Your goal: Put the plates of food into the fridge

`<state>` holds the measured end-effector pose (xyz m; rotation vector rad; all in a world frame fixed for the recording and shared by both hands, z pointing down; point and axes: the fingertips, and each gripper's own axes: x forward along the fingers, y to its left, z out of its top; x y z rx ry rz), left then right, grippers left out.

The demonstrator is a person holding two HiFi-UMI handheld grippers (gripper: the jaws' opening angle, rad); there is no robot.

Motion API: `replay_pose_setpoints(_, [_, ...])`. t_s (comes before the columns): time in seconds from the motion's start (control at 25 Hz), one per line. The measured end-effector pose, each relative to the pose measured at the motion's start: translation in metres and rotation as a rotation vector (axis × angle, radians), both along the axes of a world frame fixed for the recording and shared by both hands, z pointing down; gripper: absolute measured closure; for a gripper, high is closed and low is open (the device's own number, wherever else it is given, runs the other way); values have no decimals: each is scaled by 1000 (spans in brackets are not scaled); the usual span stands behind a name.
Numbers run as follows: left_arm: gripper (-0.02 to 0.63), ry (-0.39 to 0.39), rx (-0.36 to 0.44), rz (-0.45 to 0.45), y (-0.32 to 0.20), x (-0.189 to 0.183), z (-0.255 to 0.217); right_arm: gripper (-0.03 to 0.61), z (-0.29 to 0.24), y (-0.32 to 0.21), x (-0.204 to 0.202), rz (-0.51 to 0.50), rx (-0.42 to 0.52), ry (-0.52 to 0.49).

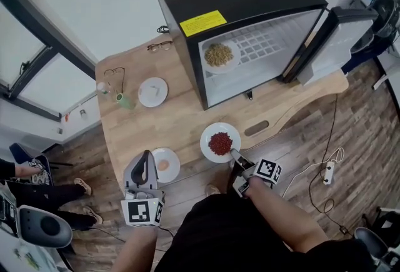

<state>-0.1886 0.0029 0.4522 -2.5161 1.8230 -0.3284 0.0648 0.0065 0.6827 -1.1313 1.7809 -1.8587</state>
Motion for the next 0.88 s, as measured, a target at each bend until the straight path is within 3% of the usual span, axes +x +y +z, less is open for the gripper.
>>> replay_pose_setpoints(0.52, [609,39,51,45,-48,47,-23,548,-80,-48,70,72,111,15])
replay_pose_setpoints(0.88, [609,52,96,32,-78,65,-42,548,-107,-84,112,127,149,29])
